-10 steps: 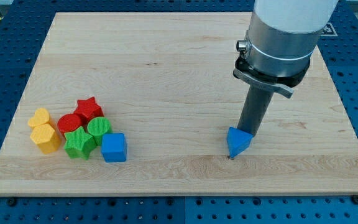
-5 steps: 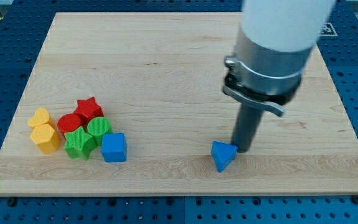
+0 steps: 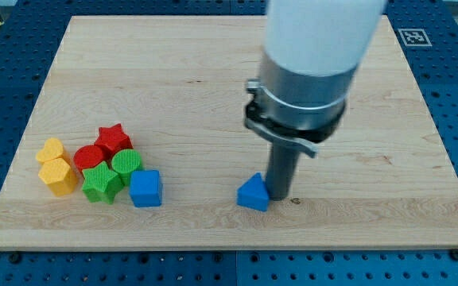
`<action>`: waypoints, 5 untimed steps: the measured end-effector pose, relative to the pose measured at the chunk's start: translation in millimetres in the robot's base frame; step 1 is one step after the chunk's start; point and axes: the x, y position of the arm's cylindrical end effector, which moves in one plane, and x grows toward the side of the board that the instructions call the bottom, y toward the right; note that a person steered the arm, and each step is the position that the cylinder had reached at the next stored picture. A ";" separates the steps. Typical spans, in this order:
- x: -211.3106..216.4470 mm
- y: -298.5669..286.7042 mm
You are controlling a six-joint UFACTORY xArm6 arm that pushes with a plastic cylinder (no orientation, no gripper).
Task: Move the blue triangle closer to the blue cube
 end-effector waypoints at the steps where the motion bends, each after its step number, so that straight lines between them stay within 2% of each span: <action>1: 0.0 -43.3; 3: -3.4 -108.6; 4: -6.6 -119.1; 5: -5.3 -98.7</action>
